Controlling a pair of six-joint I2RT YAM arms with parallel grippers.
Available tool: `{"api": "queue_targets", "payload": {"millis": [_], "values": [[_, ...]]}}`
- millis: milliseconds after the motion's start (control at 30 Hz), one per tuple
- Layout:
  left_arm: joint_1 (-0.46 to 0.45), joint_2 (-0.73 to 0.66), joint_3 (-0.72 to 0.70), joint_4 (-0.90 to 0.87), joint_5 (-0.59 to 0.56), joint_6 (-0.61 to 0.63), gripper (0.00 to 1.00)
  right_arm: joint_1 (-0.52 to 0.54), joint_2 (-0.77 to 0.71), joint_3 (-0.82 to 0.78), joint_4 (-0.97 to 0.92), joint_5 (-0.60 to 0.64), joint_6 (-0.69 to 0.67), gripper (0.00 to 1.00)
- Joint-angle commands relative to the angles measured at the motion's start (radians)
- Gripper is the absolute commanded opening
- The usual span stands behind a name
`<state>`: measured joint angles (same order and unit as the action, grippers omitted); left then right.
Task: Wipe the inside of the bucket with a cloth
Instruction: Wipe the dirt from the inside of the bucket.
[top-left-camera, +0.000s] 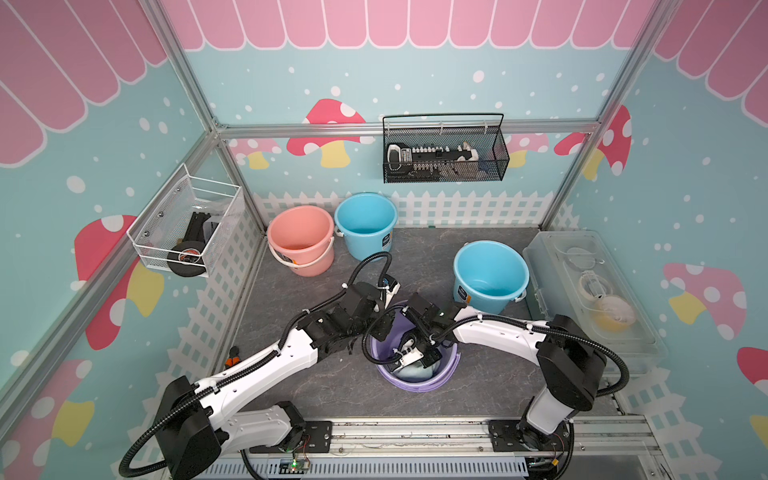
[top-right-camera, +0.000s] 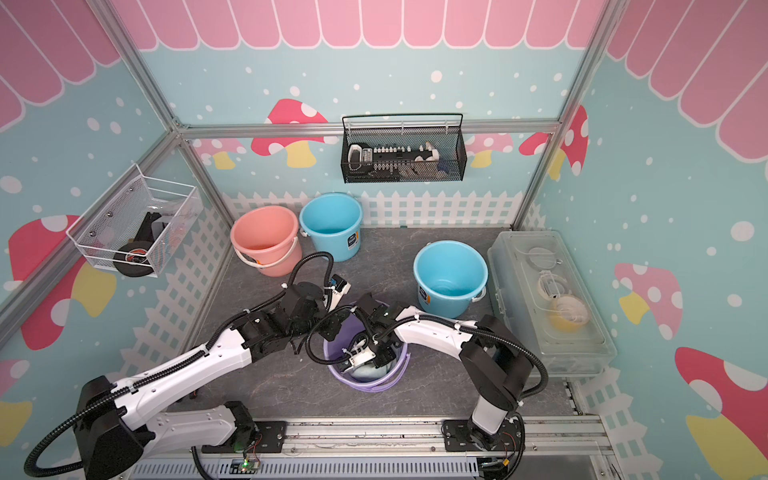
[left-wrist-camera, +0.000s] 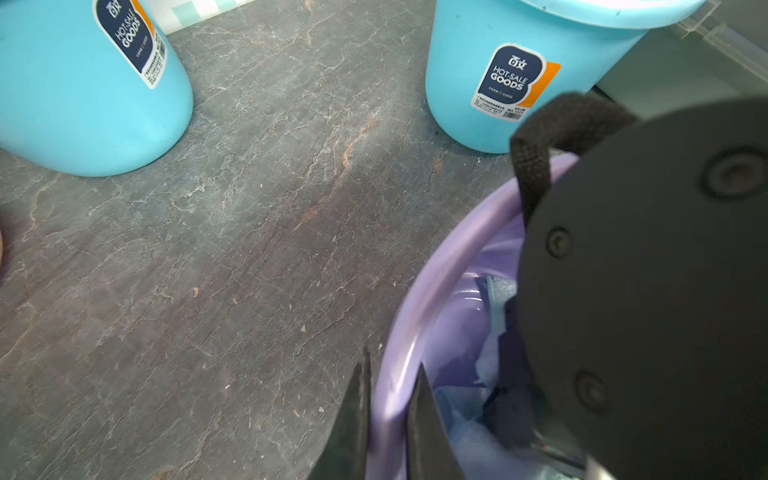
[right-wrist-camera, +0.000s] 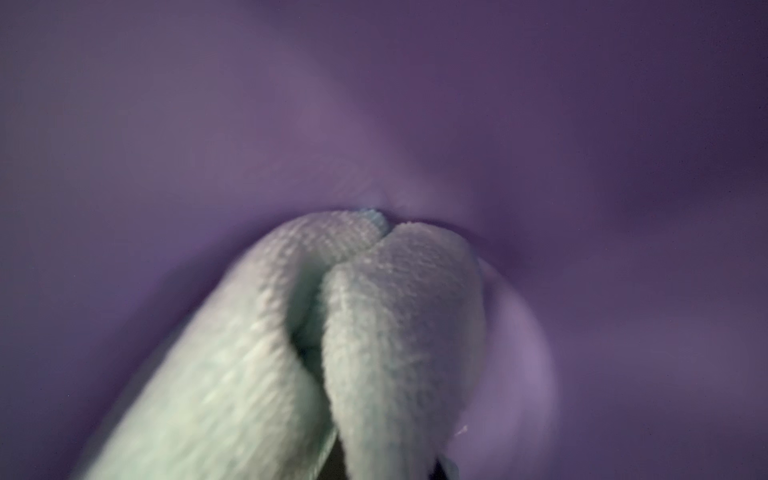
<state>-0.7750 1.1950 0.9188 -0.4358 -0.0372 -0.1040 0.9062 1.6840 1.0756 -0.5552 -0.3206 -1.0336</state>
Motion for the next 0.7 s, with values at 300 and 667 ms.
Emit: {"api": "queue_targets", "payload": {"millis": [300,667], "values": [[-0.011,-0.017,-0.02,0.105,-0.065,-0.042,0.0,0.031,0.016,-0.114,0.801,0.266,0.083,0.02],[-0.011,-0.034,-0.008,0.096,-0.134,-0.02,0.0,0.037,-0.055,-0.097,0.551,0.637,-0.345,0.03]]}}
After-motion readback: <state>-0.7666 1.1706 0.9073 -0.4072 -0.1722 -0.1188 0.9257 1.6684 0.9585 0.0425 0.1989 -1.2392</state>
